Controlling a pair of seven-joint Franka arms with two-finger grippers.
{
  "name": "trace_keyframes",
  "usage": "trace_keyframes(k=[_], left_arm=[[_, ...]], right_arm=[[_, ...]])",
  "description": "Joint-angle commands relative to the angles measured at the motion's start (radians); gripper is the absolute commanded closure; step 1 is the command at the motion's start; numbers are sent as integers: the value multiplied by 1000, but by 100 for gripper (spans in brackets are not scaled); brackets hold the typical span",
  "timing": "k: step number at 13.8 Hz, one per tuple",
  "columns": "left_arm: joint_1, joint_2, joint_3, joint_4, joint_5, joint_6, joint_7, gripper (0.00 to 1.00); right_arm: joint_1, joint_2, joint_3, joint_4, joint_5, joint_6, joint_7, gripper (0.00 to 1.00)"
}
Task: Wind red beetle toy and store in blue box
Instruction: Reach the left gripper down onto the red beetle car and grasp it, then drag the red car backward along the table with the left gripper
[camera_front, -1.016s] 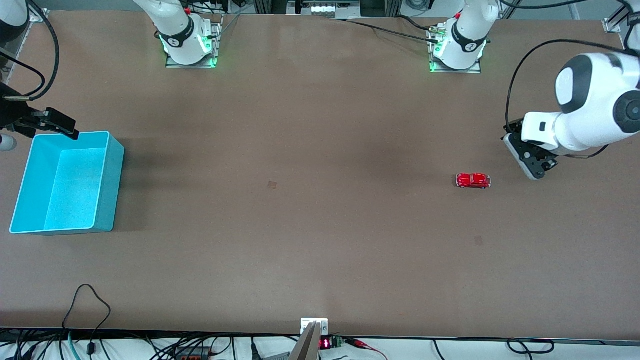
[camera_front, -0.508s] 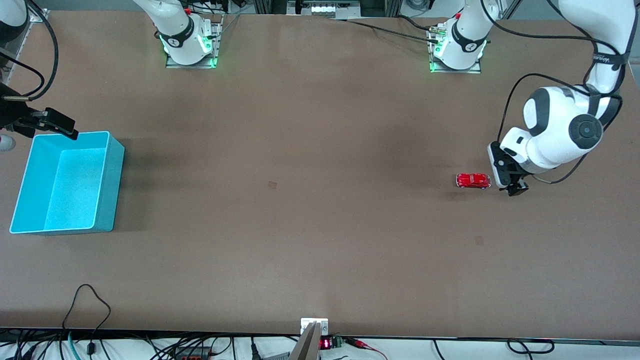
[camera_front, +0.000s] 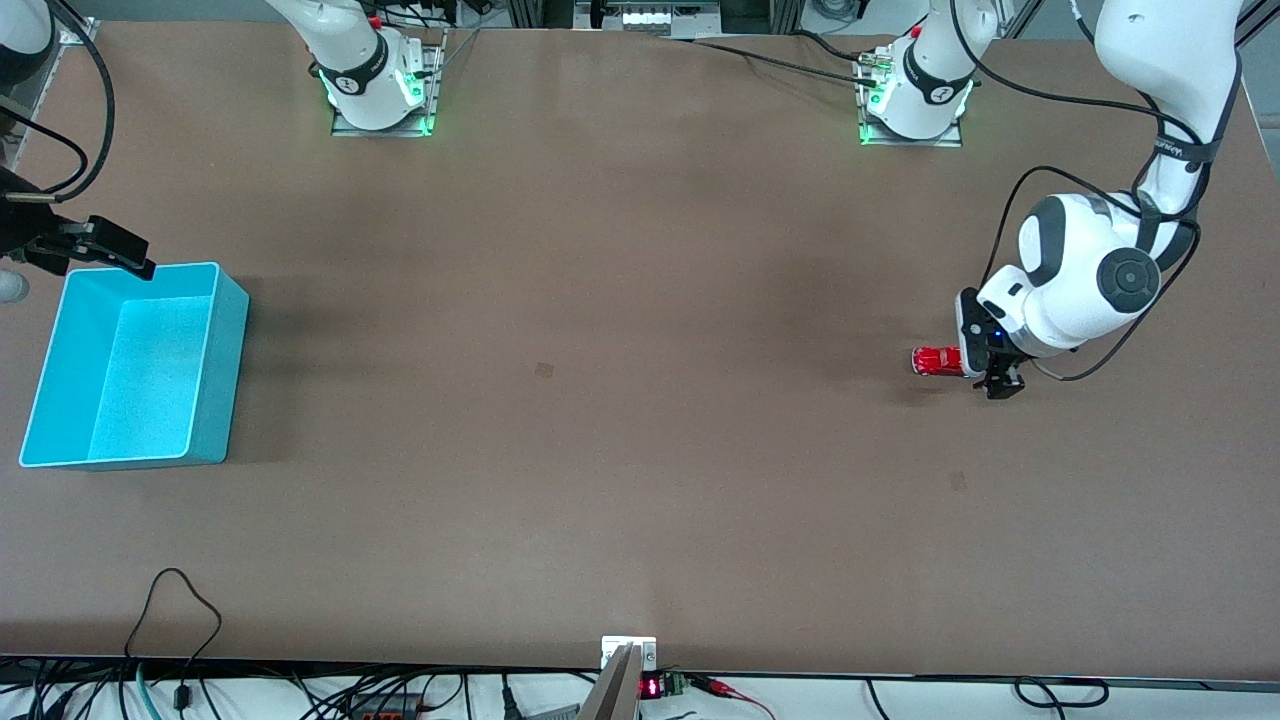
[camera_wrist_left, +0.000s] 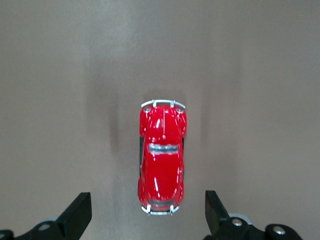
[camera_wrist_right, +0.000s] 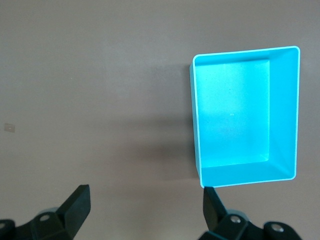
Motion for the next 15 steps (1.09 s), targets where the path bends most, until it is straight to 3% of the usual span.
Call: trace_keyframes(k=[1, 7, 9, 13, 15], left_arm=[[-1, 15, -10, -10, 15, 29, 18, 6], [1, 26, -28, -33, 15, 54, 30, 28], [2, 33, -30, -39, 15, 81, 30, 41], [10, 44, -30, -39, 15, 92, 32, 83], [10, 44, -30, -39, 15, 91, 32, 90]], right_arm=[[-12, -12, 6, -13, 17, 2, 12, 0], [-12, -11, 6, -14, 15, 2, 12, 0], [-12, -11, 6, -14, 15, 2, 12, 0], [-14, -8, 6, -14, 15, 2, 12, 0], [-14, -6, 6, -14, 17, 2, 12, 0]])
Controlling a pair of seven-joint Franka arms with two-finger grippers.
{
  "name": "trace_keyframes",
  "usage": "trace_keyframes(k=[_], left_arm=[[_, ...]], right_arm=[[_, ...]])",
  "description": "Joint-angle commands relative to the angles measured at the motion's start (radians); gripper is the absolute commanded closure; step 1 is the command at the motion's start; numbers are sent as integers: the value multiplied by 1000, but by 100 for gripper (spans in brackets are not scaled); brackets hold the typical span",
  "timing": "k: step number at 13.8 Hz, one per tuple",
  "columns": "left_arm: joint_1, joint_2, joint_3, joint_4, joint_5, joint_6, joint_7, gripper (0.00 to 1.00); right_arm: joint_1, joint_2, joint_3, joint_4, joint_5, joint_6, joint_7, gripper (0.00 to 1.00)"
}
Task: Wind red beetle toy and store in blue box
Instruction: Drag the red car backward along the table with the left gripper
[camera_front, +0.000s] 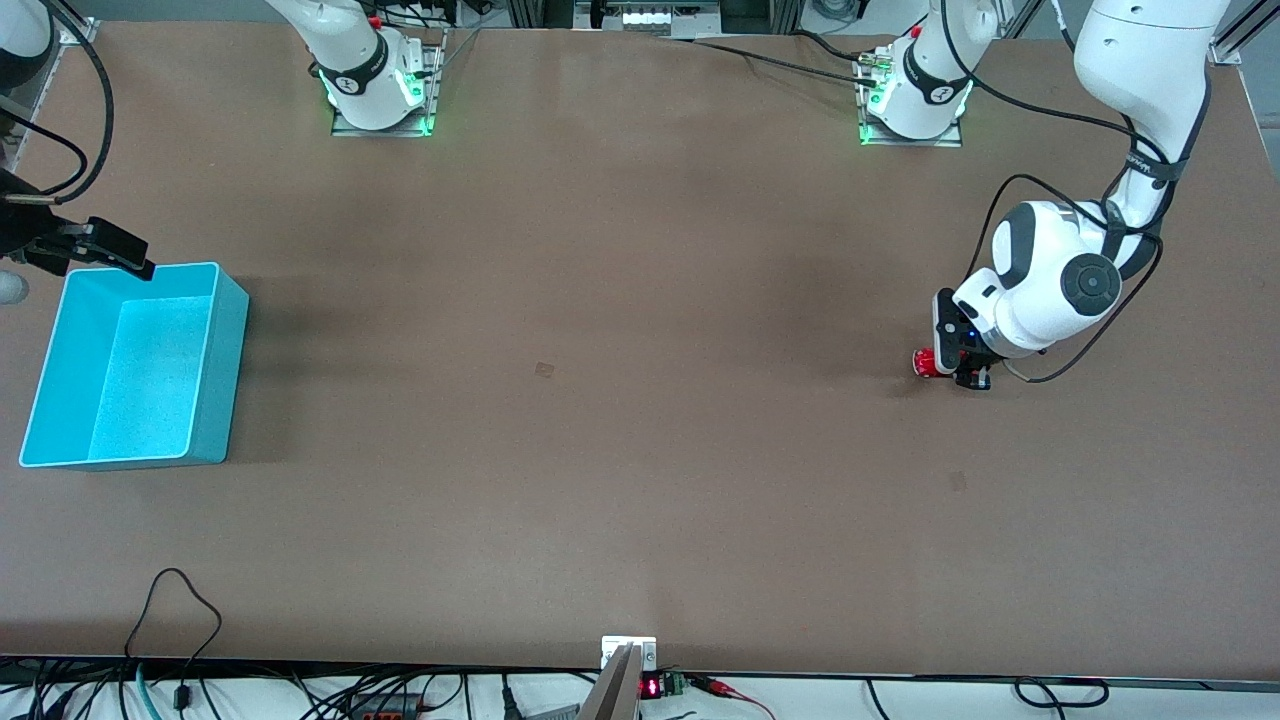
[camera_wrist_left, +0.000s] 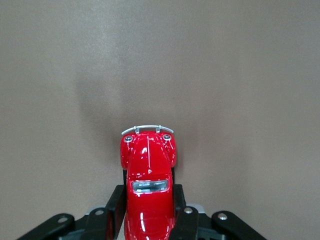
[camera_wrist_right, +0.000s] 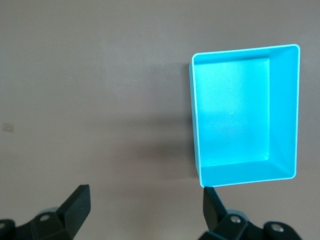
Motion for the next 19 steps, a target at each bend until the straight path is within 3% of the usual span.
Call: trace_keyframes(k=[1, 6, 13, 19], left_arm=[[13, 7, -6, -9, 14, 22, 13, 90], [21, 10, -5, -7, 14, 19, 14, 88], [237, 82, -5, 57, 14, 20, 255, 88], [276, 79, -5, 59, 13, 20, 266, 84]], right_arm=[[-11, -9, 6, -12, 17, 2, 11, 0], [-13, -9, 6, -12, 17, 2, 11, 0], [-13, -9, 6, -12, 17, 2, 11, 0], [-13, -9, 6, -10, 17, 2, 11, 0]])
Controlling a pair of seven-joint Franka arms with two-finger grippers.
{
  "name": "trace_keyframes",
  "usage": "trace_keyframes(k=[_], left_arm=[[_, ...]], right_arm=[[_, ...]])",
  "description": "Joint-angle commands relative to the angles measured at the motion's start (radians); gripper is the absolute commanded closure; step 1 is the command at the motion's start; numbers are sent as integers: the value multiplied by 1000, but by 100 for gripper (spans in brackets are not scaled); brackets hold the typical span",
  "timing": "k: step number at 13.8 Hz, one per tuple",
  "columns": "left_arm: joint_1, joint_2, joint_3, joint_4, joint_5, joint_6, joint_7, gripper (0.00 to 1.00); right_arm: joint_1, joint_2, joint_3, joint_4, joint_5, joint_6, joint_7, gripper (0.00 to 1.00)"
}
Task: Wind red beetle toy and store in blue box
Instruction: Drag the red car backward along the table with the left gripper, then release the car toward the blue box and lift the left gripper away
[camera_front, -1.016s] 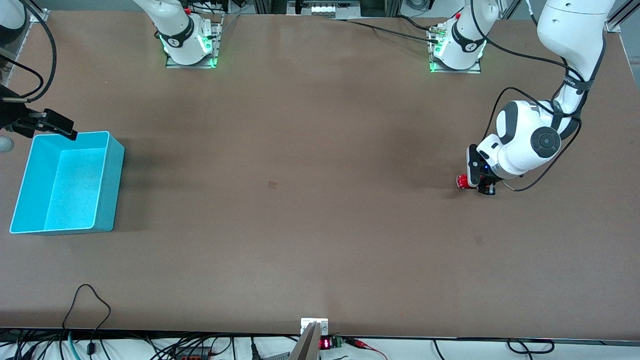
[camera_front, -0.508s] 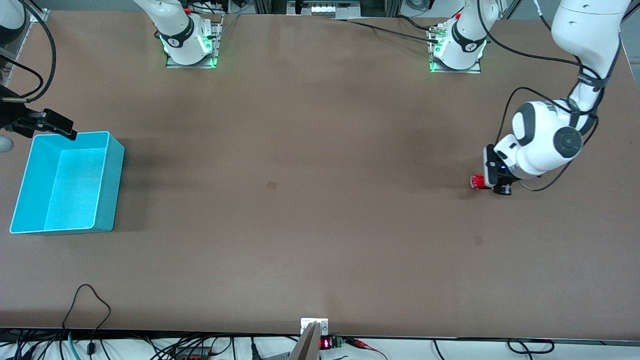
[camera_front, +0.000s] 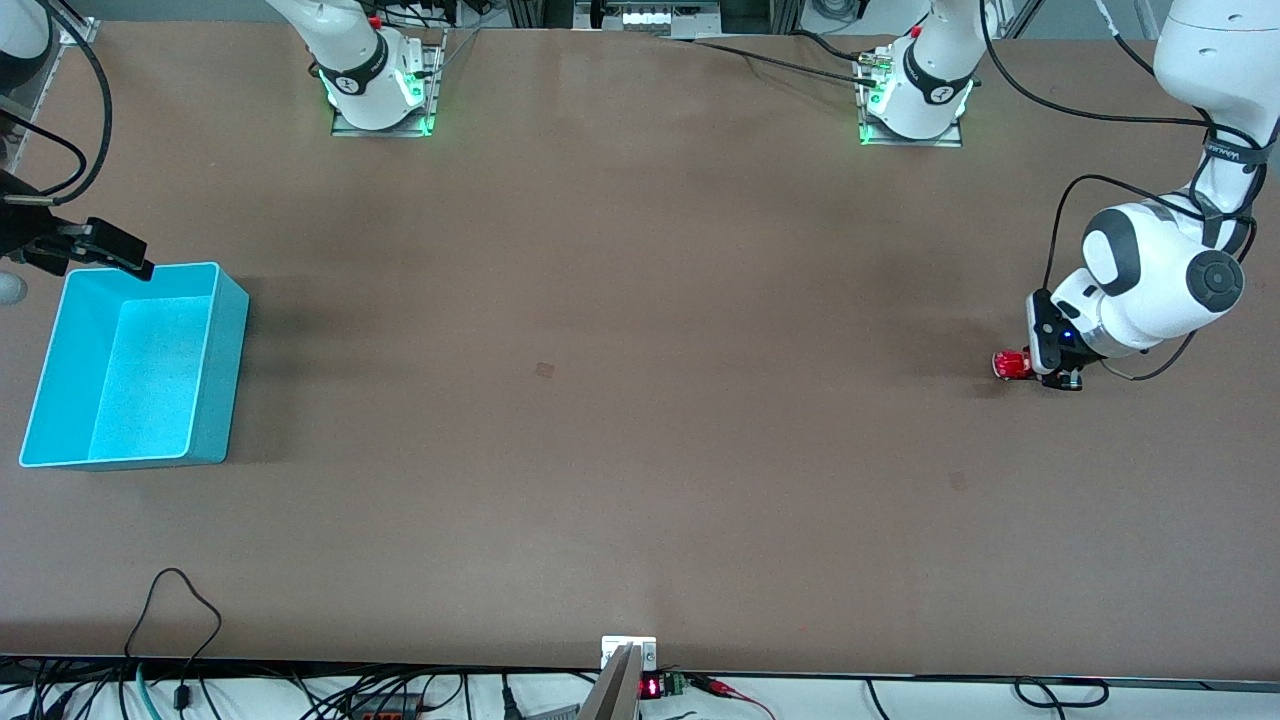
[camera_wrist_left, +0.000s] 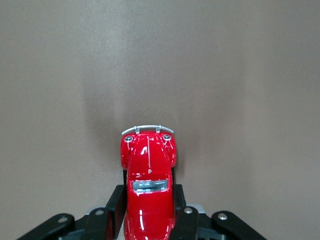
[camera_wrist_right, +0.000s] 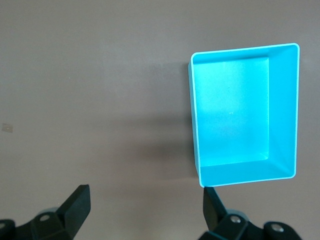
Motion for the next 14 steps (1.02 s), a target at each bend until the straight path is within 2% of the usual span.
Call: trace_keyframes(k=[1, 2, 3, 6, 14], left_arm=[[22, 49, -7, 12, 13, 18, 22, 73], [23, 49, -7, 14, 13, 23, 24, 26], [30, 40, -7, 12, 13, 20, 24, 0], [30, -6, -7, 12, 13, -2, 10, 0], [28, -152, -8, 15, 13, -233, -97, 0]], right_arm=[[-10, -9, 6, -11, 17, 2, 11, 0], [-10, -9, 4, -11, 17, 2, 11, 0], [-10, -9, 6, -11, 17, 2, 11, 0], [-10, -9, 6, -11, 17, 2, 11, 0], [-10, -9, 6, -10, 17, 4, 11, 0]])
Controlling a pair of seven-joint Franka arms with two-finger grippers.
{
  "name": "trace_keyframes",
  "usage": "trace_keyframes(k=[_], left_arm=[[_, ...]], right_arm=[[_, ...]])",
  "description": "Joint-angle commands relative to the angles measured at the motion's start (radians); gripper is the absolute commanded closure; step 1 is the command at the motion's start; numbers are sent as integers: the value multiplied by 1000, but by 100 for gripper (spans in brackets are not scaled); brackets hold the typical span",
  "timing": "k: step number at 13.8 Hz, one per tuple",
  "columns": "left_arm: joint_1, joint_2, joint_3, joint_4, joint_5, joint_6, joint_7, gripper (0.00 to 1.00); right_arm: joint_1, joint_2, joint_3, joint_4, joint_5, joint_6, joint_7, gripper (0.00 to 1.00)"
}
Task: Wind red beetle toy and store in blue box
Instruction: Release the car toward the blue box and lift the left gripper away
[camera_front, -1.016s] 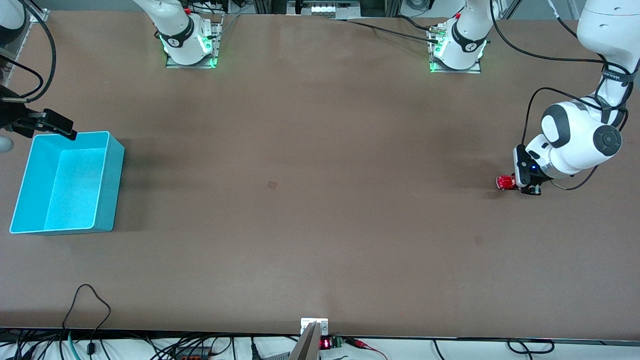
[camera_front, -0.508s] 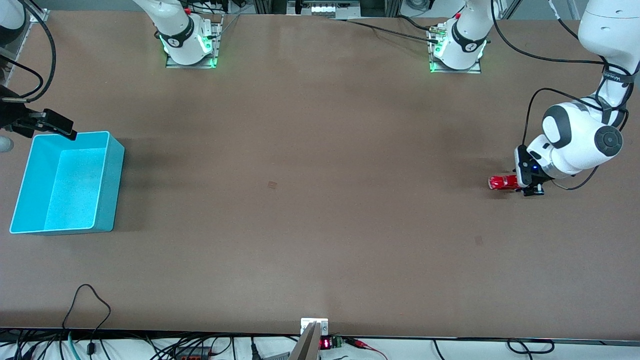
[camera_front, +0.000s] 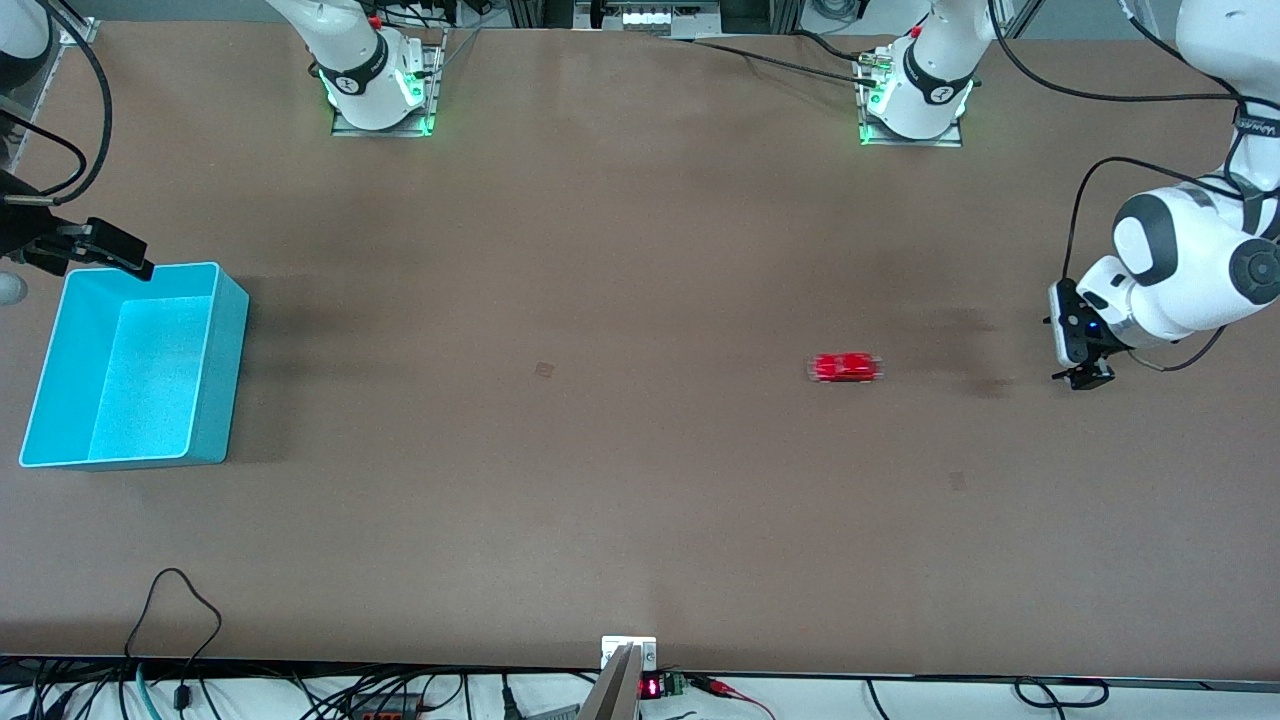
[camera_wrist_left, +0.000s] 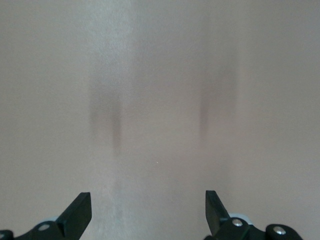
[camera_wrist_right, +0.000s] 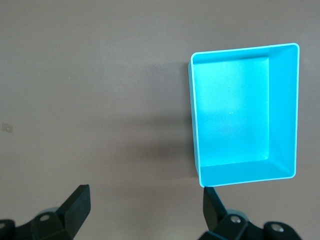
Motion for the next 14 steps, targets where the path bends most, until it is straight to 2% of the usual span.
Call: trace_keyframes(k=[1, 5, 8, 11, 14], left_arm=[[7, -69, -9, 2, 13, -93, -74, 0], [7, -105, -10, 86, 28, -284, -166, 0], [5, -186, -15, 89, 86, -390, -307, 0], [5, -237, -21, 104, 95, -486, -429, 0], [-4, -240, -32, 190, 100, -619, -535, 0]], right_arm=[[-10, -9, 4, -11, 17, 4, 11, 0], [-10, -9, 6, -11, 17, 4, 11, 0], [-10, -9, 6, -11, 17, 4, 11, 0], [-10, -9, 6, -9, 17, 4, 11, 0], [-10, -9, 6, -9, 15, 4, 11, 0]])
